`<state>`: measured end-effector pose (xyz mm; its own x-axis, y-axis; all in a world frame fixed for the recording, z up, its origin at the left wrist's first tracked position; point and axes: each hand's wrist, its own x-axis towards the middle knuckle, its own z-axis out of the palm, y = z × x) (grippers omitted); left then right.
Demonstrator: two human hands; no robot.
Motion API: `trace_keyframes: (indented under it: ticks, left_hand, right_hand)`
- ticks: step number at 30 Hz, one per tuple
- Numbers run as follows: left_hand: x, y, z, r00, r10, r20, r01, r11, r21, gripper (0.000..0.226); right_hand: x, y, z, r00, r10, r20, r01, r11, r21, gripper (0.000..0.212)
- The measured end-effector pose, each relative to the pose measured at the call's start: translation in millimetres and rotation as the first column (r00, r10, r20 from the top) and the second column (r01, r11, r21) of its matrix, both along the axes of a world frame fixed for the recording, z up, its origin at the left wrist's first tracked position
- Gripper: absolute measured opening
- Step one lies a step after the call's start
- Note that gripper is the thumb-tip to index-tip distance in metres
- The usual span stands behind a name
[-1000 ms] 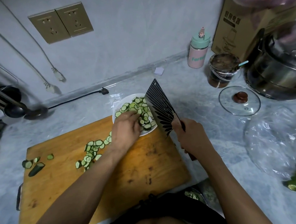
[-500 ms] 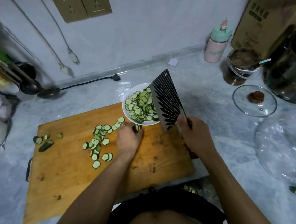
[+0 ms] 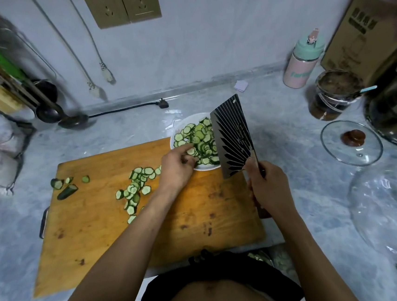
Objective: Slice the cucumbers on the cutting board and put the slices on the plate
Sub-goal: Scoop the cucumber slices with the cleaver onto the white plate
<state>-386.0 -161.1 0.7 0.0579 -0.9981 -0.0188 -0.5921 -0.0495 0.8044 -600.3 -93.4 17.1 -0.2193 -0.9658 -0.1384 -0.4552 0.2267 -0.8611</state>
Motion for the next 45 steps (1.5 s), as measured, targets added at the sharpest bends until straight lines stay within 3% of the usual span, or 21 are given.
trace_keyframes:
  ticks: [5, 9, 15, 18, 21, 25, 29, 31, 35, 40, 43, 45]
  left_hand:
    - [26, 20, -11, 0.988, 0.152, 0.023, -0.149, 0.985, -0.085, 0.025]
    - [73, 63, -32, 0.945, 0.315, 0.092, -0.294, 0.937, -0.189, 0.022]
    - [113, 115, -69, 0.866, 0.454, 0.209, -0.448, 0.890, -0.079, 0.055]
    - [109, 121, -75, 0.849, 0.466, 0.248, -0.461, 0.884, -0.079, 0.059]
    - [103, 105, -70, 0.872, 0.351, 0.341, -0.325, 0.936, -0.131, 0.052]
    - [99, 43, -53, 0.873, 0.017, 0.488, -0.003, 1.000, -0.029, 0.046]
    - [95, -16, -53, 0.763, -0.323, 0.560, 0.324, 0.941, 0.102, 0.045]
    - [93, -27, -54, 0.728, -0.412, 0.548, 0.404, 0.904, 0.142, 0.037]
    - [102, -10, -55, 0.721, -0.416, 0.553, 0.428, 0.896, 0.117, 0.034]
    - [137, 35, -56, 0.682, -0.456, 0.572, 0.593, 0.802, -0.068, 0.022]
    - [153, 29, -52, 0.768, -0.364, 0.527, 0.503, 0.852, -0.144, 0.034]
    - [163, 16, -49, 0.813, -0.276, 0.513, 0.363, 0.929, -0.075, 0.050]
  right_hand:
    - [4, 2, 5, 0.998, 0.040, 0.059, -0.037, 0.998, -0.042, 0.049]
    - [17, -2, 3, 0.986, 0.169, 0.001, -0.169, 0.983, -0.070, 0.047]
    - [56, -10, -3, 0.906, 0.381, -0.184, -0.397, 0.915, -0.065, 0.036]
    - [76, -13, 5, 0.846, 0.439, -0.303, -0.476, 0.878, -0.056, 0.029]
    - [88, -9, 10, 0.797, 0.465, -0.386, -0.524, 0.850, -0.057, 0.032]
    - [88, 4, 13, 0.826, 0.425, -0.371, -0.473, 0.880, -0.044, 0.032]
    - [86, 16, 12, 0.866, 0.362, -0.345, -0.394, 0.919, -0.026, 0.033]
    - [87, 21, 14, 0.878, 0.347, -0.330, -0.353, 0.935, 0.042, 0.032]
    - [96, 36, 18, 0.901, 0.320, -0.291, -0.309, 0.947, 0.086, 0.032]
    - [111, 59, 14, 0.917, 0.296, -0.268, -0.283, 0.955, 0.087, 0.031]
    - [122, 68, 9, 0.905, 0.280, -0.319, -0.269, 0.960, 0.080, 0.031]
    - [129, 75, 4, 0.910, 0.248, -0.332, -0.241, 0.969, 0.062, 0.031]
